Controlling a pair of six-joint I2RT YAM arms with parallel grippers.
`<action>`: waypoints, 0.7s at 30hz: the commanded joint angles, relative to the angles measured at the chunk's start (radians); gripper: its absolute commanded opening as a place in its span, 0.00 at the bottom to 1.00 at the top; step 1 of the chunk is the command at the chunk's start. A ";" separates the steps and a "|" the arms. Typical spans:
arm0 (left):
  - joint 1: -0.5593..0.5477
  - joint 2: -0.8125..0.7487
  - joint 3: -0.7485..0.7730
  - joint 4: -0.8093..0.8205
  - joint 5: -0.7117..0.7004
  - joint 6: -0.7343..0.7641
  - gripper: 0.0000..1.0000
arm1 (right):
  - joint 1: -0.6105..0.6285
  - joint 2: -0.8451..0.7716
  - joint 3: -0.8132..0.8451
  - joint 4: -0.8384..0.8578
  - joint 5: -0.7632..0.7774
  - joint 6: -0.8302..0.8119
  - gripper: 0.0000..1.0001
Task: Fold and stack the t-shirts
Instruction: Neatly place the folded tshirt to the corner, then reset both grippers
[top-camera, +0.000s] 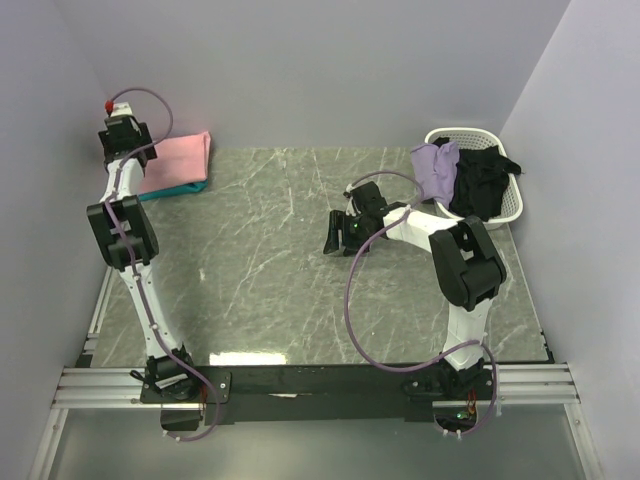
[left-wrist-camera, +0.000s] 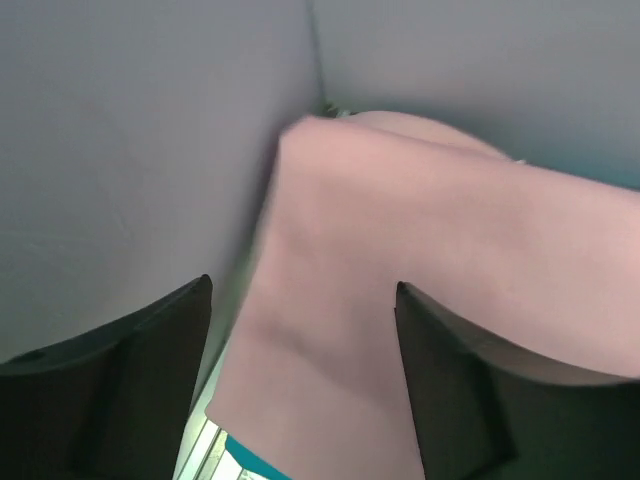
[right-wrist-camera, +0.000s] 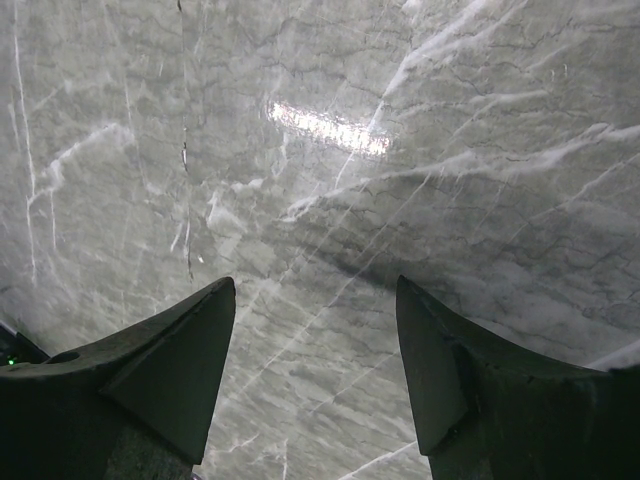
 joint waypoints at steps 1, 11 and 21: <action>0.012 0.014 0.024 0.069 -0.109 0.045 0.82 | 0.004 0.020 -0.011 0.005 -0.007 0.008 0.73; -0.003 -0.228 -0.075 0.072 0.016 -0.019 0.99 | 0.007 -0.017 -0.047 0.036 0.005 0.022 0.73; -0.178 -0.569 -0.248 -0.057 0.083 -0.199 0.99 | 0.006 -0.190 -0.092 0.001 0.108 -0.038 0.73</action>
